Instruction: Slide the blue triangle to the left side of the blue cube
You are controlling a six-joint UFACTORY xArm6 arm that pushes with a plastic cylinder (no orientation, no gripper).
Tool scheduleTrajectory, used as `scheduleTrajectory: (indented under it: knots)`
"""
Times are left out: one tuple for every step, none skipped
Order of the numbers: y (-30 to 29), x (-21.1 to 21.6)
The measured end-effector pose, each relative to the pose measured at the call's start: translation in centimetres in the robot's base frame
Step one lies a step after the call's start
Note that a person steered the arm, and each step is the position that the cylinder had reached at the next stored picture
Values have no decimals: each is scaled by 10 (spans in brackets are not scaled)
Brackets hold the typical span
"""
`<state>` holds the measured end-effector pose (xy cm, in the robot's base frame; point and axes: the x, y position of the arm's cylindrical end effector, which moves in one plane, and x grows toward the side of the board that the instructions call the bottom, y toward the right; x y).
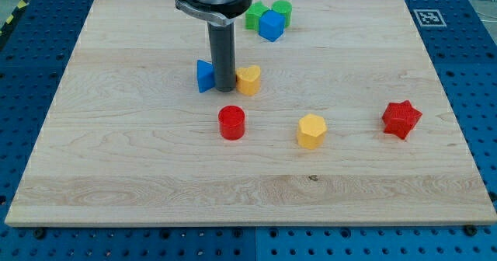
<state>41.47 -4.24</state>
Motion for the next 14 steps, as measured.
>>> scheduleTrajectory:
  knots:
    - [-24, 31]
    - [-85, 49]
    - [-104, 23]
    - [-81, -14]
    - [-39, -36]
    - [-47, -20]
    - [-55, 11]
    - [-14, 0]
    - [23, -38]
    - [30, -44]
    - [28, -40]
    - [28, -63]
    - [28, -85]
    - [23, -88]
